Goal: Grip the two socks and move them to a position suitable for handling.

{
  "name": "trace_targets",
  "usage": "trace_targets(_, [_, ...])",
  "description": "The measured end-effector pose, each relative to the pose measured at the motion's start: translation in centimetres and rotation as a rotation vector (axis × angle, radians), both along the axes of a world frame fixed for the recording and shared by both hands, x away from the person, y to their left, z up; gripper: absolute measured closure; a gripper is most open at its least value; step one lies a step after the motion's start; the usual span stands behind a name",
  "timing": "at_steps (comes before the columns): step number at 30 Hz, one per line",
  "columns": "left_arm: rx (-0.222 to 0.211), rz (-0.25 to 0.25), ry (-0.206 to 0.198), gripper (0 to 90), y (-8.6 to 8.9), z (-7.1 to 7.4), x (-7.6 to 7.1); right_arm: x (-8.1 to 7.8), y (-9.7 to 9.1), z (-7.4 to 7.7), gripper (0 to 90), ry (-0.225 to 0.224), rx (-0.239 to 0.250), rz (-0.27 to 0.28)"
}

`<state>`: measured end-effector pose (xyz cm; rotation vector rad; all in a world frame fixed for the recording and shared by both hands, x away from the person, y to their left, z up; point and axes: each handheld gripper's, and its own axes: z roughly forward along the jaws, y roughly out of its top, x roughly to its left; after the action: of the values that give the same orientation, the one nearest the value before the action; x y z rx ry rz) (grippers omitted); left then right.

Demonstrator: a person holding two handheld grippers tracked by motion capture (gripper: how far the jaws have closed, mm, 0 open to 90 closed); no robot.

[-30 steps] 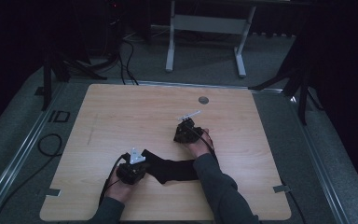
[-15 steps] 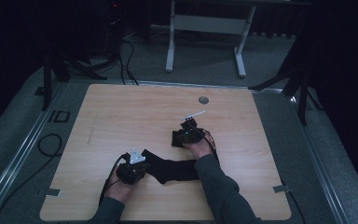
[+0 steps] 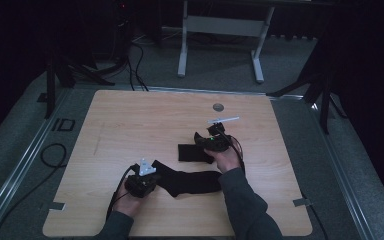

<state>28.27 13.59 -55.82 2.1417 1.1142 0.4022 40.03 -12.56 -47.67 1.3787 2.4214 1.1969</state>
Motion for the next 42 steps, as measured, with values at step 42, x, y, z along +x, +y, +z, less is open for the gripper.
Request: trace_targets(42, [-0.006,-0.001,-0.001,87.1,0.0,-0.1,0.1,-1.7,-14.3,-3.4,68.2,0.001,-0.287,-0.251])
